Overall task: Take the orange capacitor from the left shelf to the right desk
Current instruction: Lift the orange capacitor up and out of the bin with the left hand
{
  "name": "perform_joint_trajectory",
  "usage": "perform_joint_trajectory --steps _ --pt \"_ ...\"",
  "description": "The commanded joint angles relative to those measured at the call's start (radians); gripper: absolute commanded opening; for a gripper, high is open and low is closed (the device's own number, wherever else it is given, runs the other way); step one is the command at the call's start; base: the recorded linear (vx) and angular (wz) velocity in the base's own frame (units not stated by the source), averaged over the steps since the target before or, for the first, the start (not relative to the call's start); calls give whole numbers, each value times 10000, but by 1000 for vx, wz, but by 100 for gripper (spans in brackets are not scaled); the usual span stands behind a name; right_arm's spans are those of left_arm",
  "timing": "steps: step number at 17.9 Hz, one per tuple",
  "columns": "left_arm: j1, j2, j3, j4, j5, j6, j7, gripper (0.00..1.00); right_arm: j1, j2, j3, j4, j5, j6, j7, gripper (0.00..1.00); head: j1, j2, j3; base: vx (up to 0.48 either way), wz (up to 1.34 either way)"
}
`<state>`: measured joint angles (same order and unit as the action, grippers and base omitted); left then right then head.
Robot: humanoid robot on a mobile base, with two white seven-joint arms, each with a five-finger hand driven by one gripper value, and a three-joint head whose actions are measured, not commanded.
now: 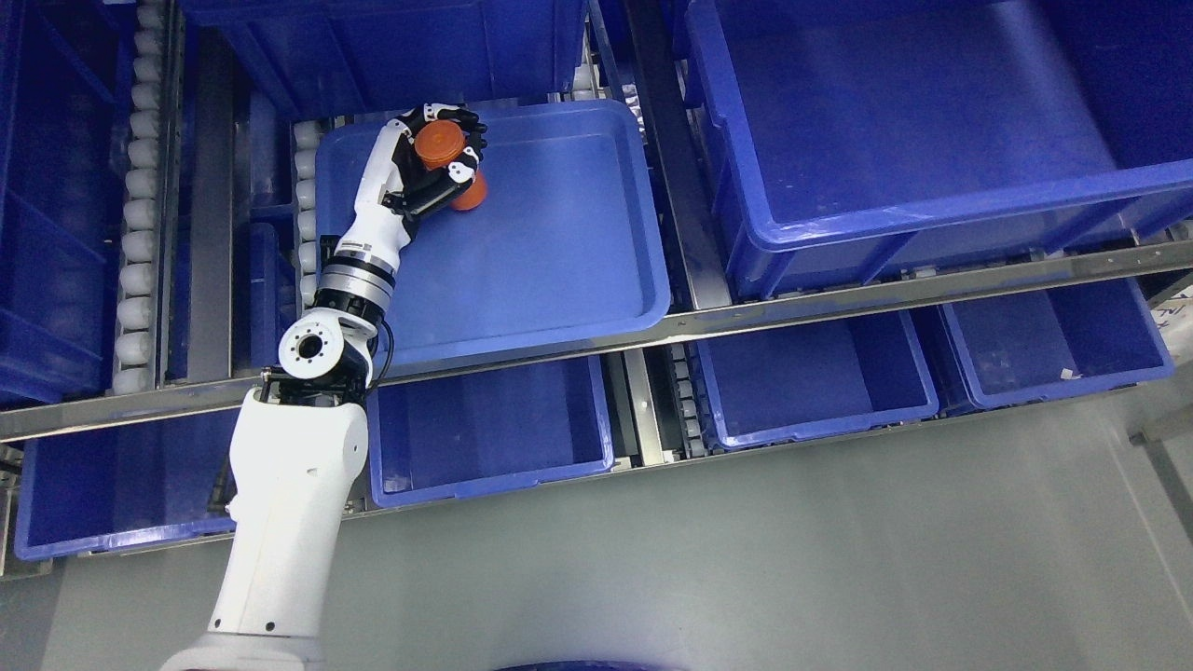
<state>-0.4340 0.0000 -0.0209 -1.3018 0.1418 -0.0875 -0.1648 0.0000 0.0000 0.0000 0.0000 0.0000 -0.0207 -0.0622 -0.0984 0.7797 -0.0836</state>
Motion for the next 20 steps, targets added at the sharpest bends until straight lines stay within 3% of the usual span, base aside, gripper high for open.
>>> perform_joint_trajectory --steps 1,8,14,20 --pt "-16 175 -6 -50 452 -320 -9 0 30 -175 -169 -175 31 -8 -7 100 0 0 0 0 0" --pt "-354 175 69 -2456 1389 -536 21 0 30 -175 -169 -175 31 -8 -7 100 0 0 0 0 0" --pt "304 175 1143 -4038 1389 -1748 -9 1 15 -175 -169 -175 31 -8 -7 100 0 0 0 0 -2" --pt "1071 175 1512 -4163 1405 -3464 -9 1 15 -175 -169 -175 31 -8 -7 100 0 0 0 0 -2"
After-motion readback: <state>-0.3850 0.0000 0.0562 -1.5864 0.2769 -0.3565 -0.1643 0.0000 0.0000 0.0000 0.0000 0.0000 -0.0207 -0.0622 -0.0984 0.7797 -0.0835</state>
